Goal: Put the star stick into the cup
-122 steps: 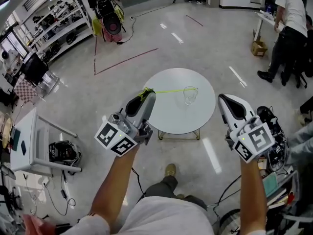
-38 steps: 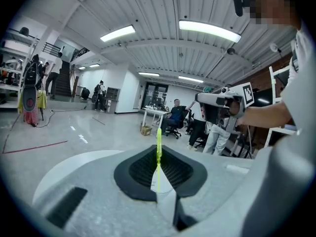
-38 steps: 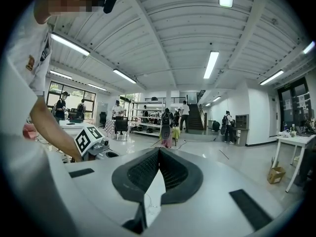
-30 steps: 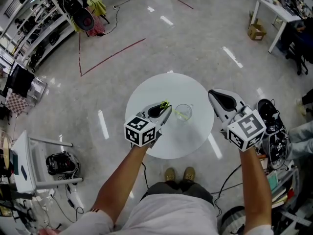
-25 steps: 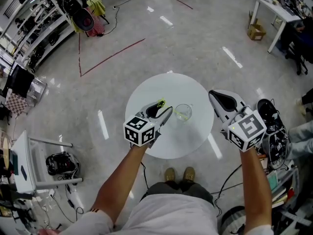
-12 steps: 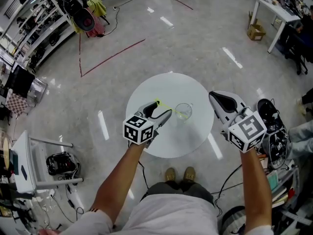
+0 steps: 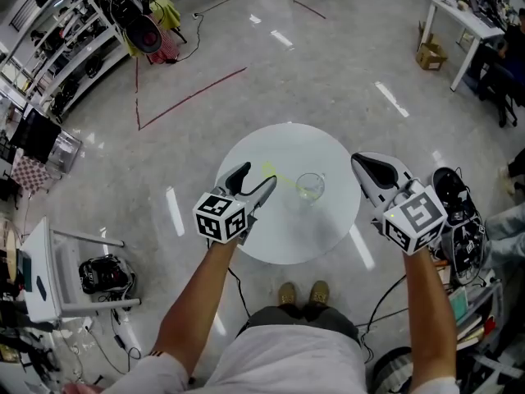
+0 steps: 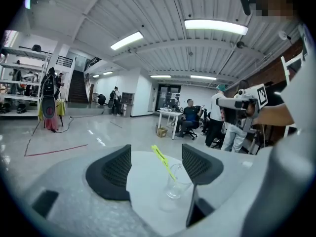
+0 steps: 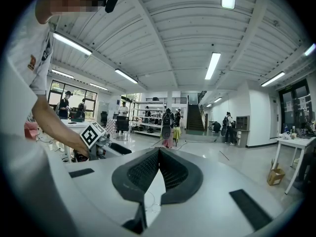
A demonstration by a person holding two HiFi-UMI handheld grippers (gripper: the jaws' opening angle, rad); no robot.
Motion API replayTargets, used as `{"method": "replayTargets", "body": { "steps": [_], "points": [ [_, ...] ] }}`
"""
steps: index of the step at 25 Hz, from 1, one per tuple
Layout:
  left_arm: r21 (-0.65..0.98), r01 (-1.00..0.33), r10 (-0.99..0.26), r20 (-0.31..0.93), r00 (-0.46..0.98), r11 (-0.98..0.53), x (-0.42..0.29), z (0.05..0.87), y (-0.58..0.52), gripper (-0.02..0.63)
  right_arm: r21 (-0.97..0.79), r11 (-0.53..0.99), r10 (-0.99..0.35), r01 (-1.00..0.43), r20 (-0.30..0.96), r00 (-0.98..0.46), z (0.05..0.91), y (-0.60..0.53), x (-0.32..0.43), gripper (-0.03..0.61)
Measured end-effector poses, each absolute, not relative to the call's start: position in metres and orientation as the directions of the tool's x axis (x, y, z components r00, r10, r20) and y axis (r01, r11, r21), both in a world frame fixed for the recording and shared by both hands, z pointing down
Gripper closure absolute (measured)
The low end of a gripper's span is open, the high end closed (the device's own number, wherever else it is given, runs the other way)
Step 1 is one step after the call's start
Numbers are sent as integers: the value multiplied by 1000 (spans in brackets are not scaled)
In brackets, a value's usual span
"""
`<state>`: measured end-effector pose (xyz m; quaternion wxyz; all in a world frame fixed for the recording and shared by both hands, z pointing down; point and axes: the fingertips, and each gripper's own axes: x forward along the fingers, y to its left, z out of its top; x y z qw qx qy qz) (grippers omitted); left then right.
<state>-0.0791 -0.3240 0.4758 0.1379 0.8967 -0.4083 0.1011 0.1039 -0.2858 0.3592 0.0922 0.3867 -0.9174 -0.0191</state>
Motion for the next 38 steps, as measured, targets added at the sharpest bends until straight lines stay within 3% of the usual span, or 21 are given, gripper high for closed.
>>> {"method": "replayTargets", "body": {
  "steps": [8, 14, 17, 26, 38],
  "points": [
    [114, -729, -716, 134, 685, -675, -68, 405, -320, 298, 118, 698, -716, -706, 125, -687, 346, -287, 100, 568],
    [61, -652, -653, 16, 757, -756, -47, 346, -308, 299, 132, 708, -705, -694, 85, -704, 327, -285, 90, 568],
    [30, -619, -619, -29, 785, -785, -38, 322, -300, 334, 108, 715, -697, -690, 50, -715, 317, -282, 85, 567],
    [-39, -579, -567, -161, 808, -815, -22, 267, -271, 529, 82, 729, -676, -679, -66, -734, 281, -265, 80, 568],
    [-42, -555, -533, -226, 815, -831, -8, 243, -246, 592, 90, 733, -661, -674, -139, -738, 254, -243, 80, 567]
  ]
}}
